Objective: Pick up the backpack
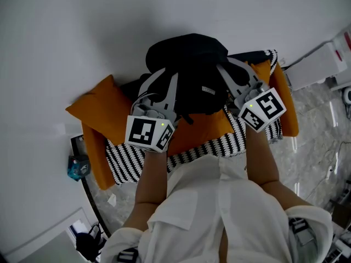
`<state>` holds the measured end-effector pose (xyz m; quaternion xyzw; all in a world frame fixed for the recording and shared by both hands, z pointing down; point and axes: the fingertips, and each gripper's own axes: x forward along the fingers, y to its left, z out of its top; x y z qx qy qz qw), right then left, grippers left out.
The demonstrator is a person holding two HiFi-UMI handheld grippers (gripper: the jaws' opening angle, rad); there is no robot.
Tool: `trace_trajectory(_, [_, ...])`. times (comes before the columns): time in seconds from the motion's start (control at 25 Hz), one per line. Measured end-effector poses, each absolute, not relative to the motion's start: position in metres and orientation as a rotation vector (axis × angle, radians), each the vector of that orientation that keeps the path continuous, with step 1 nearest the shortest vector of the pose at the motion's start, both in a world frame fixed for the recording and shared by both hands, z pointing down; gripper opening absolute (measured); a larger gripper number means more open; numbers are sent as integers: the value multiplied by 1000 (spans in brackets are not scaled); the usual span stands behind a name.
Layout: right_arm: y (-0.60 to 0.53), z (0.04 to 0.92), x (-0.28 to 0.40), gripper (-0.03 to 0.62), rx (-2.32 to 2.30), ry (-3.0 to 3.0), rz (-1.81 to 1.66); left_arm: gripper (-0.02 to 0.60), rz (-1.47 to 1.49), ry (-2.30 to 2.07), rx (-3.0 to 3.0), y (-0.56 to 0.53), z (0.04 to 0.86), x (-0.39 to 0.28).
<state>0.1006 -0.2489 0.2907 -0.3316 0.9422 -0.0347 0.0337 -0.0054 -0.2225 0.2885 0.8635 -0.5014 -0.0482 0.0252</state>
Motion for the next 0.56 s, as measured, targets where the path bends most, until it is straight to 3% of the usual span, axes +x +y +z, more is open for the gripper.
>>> trace_trajectory(0.56, [-251,302,98,26,-1012,2922,-130,46,-129,-1541,2652,-225,298,-7])
